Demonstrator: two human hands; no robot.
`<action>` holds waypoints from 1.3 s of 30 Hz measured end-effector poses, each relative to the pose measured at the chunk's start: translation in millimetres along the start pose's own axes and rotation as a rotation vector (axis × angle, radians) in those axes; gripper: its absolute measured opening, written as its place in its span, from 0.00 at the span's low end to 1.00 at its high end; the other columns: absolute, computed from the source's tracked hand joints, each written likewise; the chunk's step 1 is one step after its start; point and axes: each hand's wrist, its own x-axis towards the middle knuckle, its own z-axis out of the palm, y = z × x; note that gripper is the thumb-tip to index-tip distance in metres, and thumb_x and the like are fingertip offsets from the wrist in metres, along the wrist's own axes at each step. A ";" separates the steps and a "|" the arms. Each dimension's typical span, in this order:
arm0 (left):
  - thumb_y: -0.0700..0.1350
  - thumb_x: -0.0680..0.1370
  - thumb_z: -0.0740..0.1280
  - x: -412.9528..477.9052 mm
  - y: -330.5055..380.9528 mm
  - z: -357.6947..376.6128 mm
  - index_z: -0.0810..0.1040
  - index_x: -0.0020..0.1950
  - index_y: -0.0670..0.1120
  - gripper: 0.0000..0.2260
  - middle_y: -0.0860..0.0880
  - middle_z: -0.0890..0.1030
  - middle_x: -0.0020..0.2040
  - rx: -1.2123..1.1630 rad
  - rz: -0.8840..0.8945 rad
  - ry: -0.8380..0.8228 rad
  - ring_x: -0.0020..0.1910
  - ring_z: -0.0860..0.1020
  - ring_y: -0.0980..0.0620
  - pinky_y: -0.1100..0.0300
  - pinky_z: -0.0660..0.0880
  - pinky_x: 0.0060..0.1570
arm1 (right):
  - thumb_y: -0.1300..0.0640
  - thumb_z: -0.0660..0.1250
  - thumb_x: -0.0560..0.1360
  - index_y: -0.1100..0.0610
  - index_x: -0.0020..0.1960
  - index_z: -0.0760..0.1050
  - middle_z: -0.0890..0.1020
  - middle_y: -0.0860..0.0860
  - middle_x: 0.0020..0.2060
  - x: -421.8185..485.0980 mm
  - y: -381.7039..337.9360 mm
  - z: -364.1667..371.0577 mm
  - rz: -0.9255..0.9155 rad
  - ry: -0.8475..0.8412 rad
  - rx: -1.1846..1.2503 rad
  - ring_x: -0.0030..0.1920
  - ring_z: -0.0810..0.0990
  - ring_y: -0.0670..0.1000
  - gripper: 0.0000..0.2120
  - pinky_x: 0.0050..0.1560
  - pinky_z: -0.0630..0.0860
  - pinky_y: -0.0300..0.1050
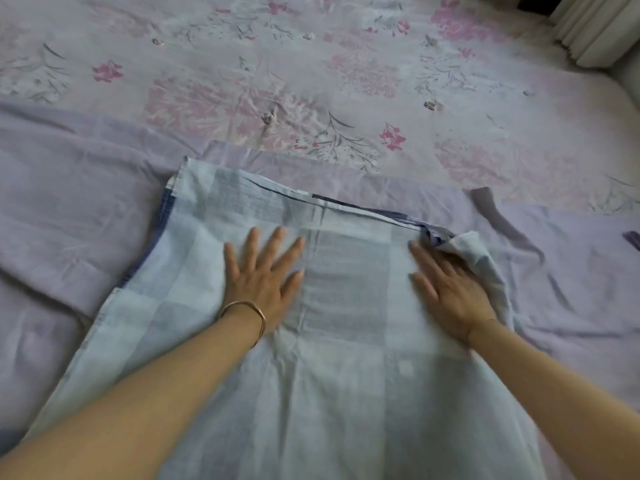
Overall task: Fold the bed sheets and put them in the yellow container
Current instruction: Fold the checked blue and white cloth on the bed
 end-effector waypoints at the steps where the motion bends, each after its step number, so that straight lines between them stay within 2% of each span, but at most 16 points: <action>1: 0.61 0.73 0.29 2.8 1.8 -1.5 0.26 0.67 0.64 0.23 0.57 0.35 0.76 0.015 -0.012 -0.015 0.75 0.35 0.44 0.36 0.37 0.69 | 0.35 0.38 0.76 0.43 0.76 0.47 0.51 0.46 0.77 2.3 27.1 -6.2 0.159 -0.022 -0.042 0.76 0.49 0.48 0.30 0.74 0.41 0.41; 4: 0.57 0.81 0.37 3.3 9.1 -6.8 0.26 0.66 0.65 0.21 0.57 0.34 0.76 0.055 -0.040 -0.096 0.74 0.34 0.44 0.35 0.38 0.69 | 0.41 0.43 0.81 0.47 0.77 0.47 0.45 0.48 0.77 6.1 57.2 -31.9 0.558 -0.067 0.017 0.77 0.42 0.50 0.27 0.75 0.41 0.50; 7: 0.58 0.81 0.39 7.9 11.2 -16.8 0.27 0.68 0.64 0.22 0.56 0.33 0.76 0.054 -0.066 -0.174 0.75 0.34 0.43 0.35 0.40 0.70 | 0.39 0.40 0.78 0.52 0.77 0.53 0.51 0.51 0.77 -13.6 10.0 -35.1 0.352 0.214 0.058 0.77 0.48 0.52 0.31 0.73 0.41 0.47; 10: 0.63 0.77 0.35 -20.8 30.9 -27.1 0.31 0.72 0.61 0.25 0.55 0.37 0.77 -0.059 -0.038 -0.187 0.76 0.39 0.43 0.37 0.41 0.71 | 0.40 0.41 0.80 0.53 0.74 0.62 0.62 0.54 0.73 -72.0 -67.5 -12.6 0.092 0.206 0.138 0.74 0.58 0.54 0.29 0.71 0.49 0.50; 12: 0.65 0.75 0.32 -73.8 54.4 -24.7 0.40 0.75 0.59 0.29 0.54 0.49 0.78 -0.070 0.084 -0.105 0.76 0.50 0.42 0.37 0.44 0.69 | 0.41 0.41 0.81 0.48 0.73 0.62 0.63 0.52 0.73 -119.7 -107.8 13.1 -0.003 0.121 0.122 0.73 0.58 0.51 0.26 0.71 0.50 0.49; 14: 0.63 0.79 0.36 -125.4 64.9 -10.1 0.56 0.75 0.56 0.28 0.52 0.62 0.75 -0.072 0.186 -0.088 0.73 0.60 0.43 0.36 0.52 0.65 | 0.41 0.42 0.81 0.46 0.74 0.60 0.62 0.49 0.74 -152.8 -114.0 25.6 -0.004 0.053 0.086 0.73 0.57 0.49 0.25 0.71 0.50 0.48; 15: 0.62 0.79 0.38 -141.9 61.2 -4.0 0.59 0.74 0.56 0.27 0.51 0.64 0.74 -0.056 0.202 -0.109 0.72 0.61 0.43 0.37 0.53 0.66 | 0.40 0.42 0.81 0.45 0.75 0.59 0.62 0.48 0.74 -162.2 -102.1 27.7 0.033 0.043 0.086 0.73 0.57 0.49 0.25 0.72 0.50 0.48; 20: 0.61 0.79 0.37 -153.9 11.7 5.4 0.58 0.74 0.53 0.27 0.48 0.67 0.72 0.078 0.098 -0.038 0.71 0.60 0.43 0.43 0.45 0.70 | 0.37 0.35 0.78 0.51 0.75 0.58 0.58 0.49 0.74 -188.2 -28.8 17.8 0.305 0.026 0.009 0.74 0.60 0.55 0.32 0.72 0.46 0.45; 23: 0.62 0.79 0.38 -180.9 6.1 -5.7 0.59 0.74 0.52 0.28 0.47 0.67 0.72 0.045 0.058 -0.030 0.71 0.60 0.42 0.41 0.44 0.70 | 0.32 0.30 0.74 0.51 0.76 0.52 0.51 0.50 0.76 -198.0 -65.1 10.4 0.408 0.074 0.114 0.76 0.50 0.55 0.39 0.74 0.42 0.49; 25: 0.63 0.79 0.39 -213.9 23.9 -8.2 0.60 0.73 0.53 0.28 0.49 0.66 0.73 0.005 0.180 -0.078 0.71 0.60 0.42 0.40 0.47 0.68 | 0.37 0.38 0.78 0.50 0.76 0.52 0.52 0.50 0.76 -214.1 -118.6 3.4 0.282 0.056 0.186 0.76 0.50 0.53 0.31 0.74 0.43 0.49; 27: 0.64 0.79 0.40 -242.4 38.5 -4.4 0.60 0.73 0.55 0.27 0.50 0.65 0.73 -0.011 0.284 -0.124 0.72 0.60 0.44 0.40 0.48 0.68 | 0.41 0.41 0.81 0.48 0.76 0.55 0.58 0.49 0.75 -245.0 -160.4 14.4 0.066 0.008 0.156 0.75 0.57 0.51 0.26 0.73 0.48 0.49; 29: 0.63 0.79 0.39 -256.6 35.7 -1.7 0.60 0.73 0.55 0.26 0.50 0.66 0.72 0.012 0.287 -0.163 0.72 0.60 0.45 0.40 0.49 0.67 | 0.41 0.41 0.81 0.46 0.76 0.55 0.62 0.48 0.74 -278.5 -158.6 21.4 0.010 -0.052 0.100 0.73 0.61 0.50 0.25 0.72 0.51 0.47; 33: 0.67 0.77 0.39 -267.1 24.1 -9.0 0.55 0.76 0.56 0.30 0.50 0.65 0.73 0.022 0.260 -0.207 0.71 0.60 0.45 0.42 0.48 0.67 | 0.42 0.47 0.80 0.52 0.74 0.61 0.66 0.50 0.71 -341.2 -104.9 5.9 0.313 0.124 0.272 0.72 0.60 0.49 0.26 0.73 0.48 0.38; 35: 0.70 0.75 0.40 -278.8 37.0 -14.2 0.49 0.76 0.58 0.33 0.51 0.62 0.74 -0.017 0.327 -0.247 0.72 0.59 0.45 0.44 0.44 0.68 | 0.43 0.54 0.76 0.53 0.66 0.70 0.73 0.51 0.64 -370.1 -103.8 -15.6 0.555 0.323 0.596 0.64 0.69 0.48 0.23 0.67 0.60 0.36; 37: 0.73 0.73 0.41 -297.6 58.8 -16.2 0.48 0.76 0.57 0.35 0.51 0.62 0.74 -0.038 0.388 -0.279 0.72 0.60 0.44 0.44 0.44 0.68 | 0.42 0.60 0.74 0.52 0.51 0.73 0.78 0.53 0.47 -392.6 -118.6 -34.5 0.846 0.522 0.865 0.46 0.76 0.41 0.15 0.50 0.72 0.35; 39: 0.75 0.71 0.42 -314.9 77.9 -13.8 0.48 0.76 0.57 0.38 0.50 0.63 0.73 -0.045 0.414 -0.291 0.71 0.60 0.44 0.42 0.47 0.67 | 0.48 0.62 0.77 0.56 0.43 0.73 0.77 0.56 0.37 -409.3 -127.7 -30.9 1.139 0.470 1.104 0.30 0.76 0.40 0.12 0.31 0.72 0.32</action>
